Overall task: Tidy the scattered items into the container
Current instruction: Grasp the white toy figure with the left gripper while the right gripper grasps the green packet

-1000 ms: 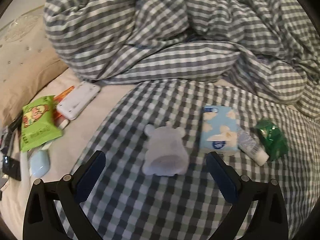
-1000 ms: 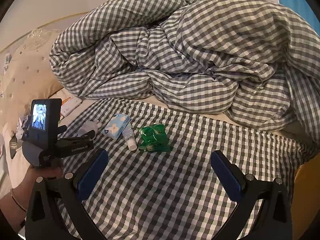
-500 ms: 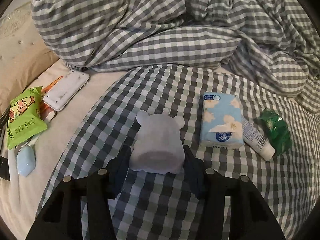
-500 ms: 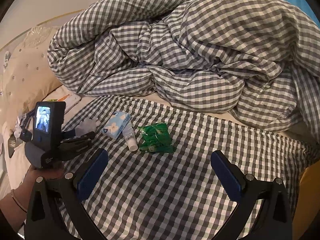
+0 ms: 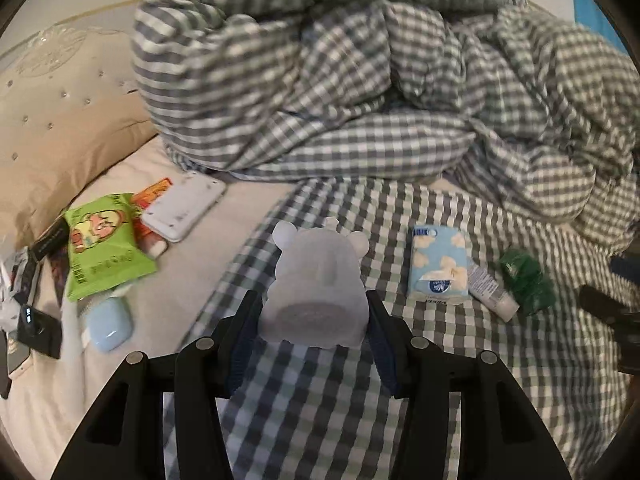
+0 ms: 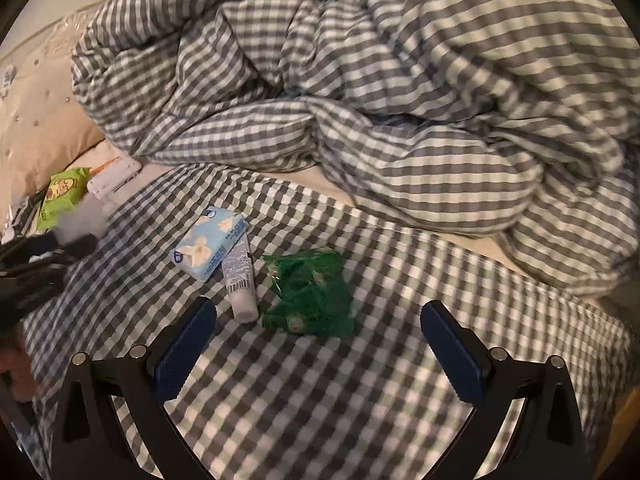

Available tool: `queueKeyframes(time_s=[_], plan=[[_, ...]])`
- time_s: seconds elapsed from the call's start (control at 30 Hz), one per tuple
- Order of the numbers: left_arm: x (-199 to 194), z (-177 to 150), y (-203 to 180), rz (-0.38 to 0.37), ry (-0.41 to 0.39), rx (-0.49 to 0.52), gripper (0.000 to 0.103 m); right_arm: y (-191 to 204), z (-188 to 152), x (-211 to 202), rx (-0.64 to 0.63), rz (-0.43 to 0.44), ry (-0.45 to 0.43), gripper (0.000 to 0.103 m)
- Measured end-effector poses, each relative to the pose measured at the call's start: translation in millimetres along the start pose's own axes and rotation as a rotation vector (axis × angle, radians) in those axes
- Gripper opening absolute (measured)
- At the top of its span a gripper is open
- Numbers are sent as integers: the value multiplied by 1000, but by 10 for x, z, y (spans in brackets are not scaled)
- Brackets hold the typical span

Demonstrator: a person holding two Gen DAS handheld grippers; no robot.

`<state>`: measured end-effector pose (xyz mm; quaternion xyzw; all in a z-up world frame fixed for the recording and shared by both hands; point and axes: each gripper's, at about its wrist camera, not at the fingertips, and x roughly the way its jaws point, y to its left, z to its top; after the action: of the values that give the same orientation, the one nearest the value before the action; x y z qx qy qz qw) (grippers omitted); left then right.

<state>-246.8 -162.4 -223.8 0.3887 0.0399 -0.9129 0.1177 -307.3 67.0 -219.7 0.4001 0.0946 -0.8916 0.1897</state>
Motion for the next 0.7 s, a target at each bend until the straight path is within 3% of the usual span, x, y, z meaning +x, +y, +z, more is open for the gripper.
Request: queueKeyframes(time_s=[0.23, 0.37, 0.43, 0.5, 0.7], plan=[[-135, 73, 75, 1, -35, 8, 52, 23, 92, 324, -25, -24, 37, 102], [-162, 86, 90, -4, -36, 4, 52, -13, 115, 602, -13, -38, 108, 100], [-165, 84, 81, -5, -36, 5, 52, 11, 80, 734, -23, -35, 156, 94], [-172, 81, 68, -7, -36, 7, 52, 37, 28, 825, -36, -33, 190, 65], [-215, 83, 45, -17, -43, 6, 52, 30, -55, 747, -19, -18, 159, 52]])
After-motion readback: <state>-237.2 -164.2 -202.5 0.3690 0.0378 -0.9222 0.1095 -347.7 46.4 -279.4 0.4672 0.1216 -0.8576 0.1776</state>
